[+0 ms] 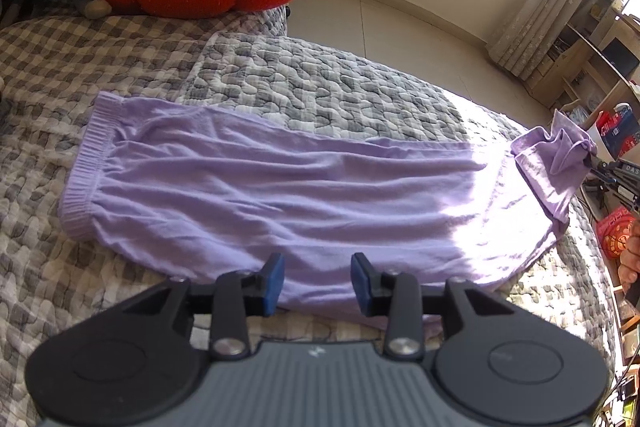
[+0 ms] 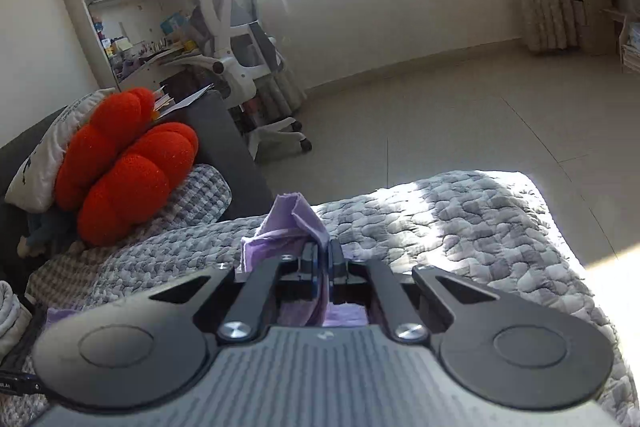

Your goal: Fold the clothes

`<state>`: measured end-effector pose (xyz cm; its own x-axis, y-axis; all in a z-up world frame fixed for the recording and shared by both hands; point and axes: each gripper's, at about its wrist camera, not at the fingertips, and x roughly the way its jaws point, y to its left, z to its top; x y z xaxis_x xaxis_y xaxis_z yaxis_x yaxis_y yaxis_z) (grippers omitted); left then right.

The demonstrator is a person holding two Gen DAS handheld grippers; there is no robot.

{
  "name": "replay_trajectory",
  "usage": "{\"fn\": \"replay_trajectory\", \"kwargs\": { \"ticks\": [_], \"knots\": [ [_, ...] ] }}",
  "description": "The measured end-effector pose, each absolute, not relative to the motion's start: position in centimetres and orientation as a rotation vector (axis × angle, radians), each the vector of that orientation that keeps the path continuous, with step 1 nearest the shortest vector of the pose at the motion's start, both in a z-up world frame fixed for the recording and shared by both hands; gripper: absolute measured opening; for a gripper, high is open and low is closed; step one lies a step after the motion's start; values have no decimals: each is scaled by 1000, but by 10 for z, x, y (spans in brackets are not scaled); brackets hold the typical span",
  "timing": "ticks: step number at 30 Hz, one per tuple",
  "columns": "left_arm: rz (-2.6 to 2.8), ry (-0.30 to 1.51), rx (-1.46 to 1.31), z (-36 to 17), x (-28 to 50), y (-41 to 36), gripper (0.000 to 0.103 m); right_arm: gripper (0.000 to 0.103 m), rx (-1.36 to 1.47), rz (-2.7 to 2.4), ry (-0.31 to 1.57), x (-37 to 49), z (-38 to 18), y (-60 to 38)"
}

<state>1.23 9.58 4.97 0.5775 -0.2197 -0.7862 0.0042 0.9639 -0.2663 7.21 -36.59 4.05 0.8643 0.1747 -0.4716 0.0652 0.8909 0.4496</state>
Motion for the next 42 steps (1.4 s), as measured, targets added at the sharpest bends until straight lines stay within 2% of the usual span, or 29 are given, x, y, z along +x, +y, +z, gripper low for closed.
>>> {"fn": "replay_trajectory", "kwargs": {
  "ticks": [4, 12, 13, 14, 16, 18, 19, 21, 22, 23, 24, 32, 37, 39, 42],
  "knots": [
    [-150, 961, -225, 46, 13, 88, 38, 5, 614, -199, 519, 61, 16, -440],
    [-123, 962, -178, 40, 16, 79, 39, 6, 630, -307, 555, 57, -1, -489],
    [-125, 960, -171, 39, 17, 77, 39, 9, 611, -262, 561, 60, 2, -486],
    [-127, 959, -164, 39, 18, 74, 39, 18, 591, -217, 568, 63, 6, -482],
    [-140, 955, -144, 39, 18, 69, 40, 22, 552, -128, 579, 70, 13, -475],
    [-158, 950, -125, 38, 17, 64, 42, 61, 477, -49, 600, 78, 17, -460],
    [-166, 948, -110, 38, 15, 61, 43, 62, 424, -38, 604, 82, 17, -452],
    [-170, 946, -92, 37, 14, 59, 43, 60, 295, -76, 628, 92, 11, -439],
    [-172, 945, -85, 37, 14, 59, 43, 51, 260, -95, 644, 96, 7, -438],
    [-172, 946, -91, 37, 14, 60, 43, 15, 267, -100, 658, 97, 4, -440],
    [-171, 947, -97, 37, 14, 62, 43, 2, 286, -100, 673, 99, 1, -444],
    [-166, 940, -109, 41, 13, 63, 43, 2, 368, -226, 508, 85, 36, -436],
    [-157, 939, -102, 39, 13, 62, 43, 5, 232, -151, 589, 115, 25, -417],
    [-156, 942, -103, 39, 13, 63, 43, 11, 164, -146, 614, 128, 18, -414],
    [-156, 942, -106, 39, 13, 65, 43, 12, 243, -151, 638, 133, 9, -434]
  ]
}}
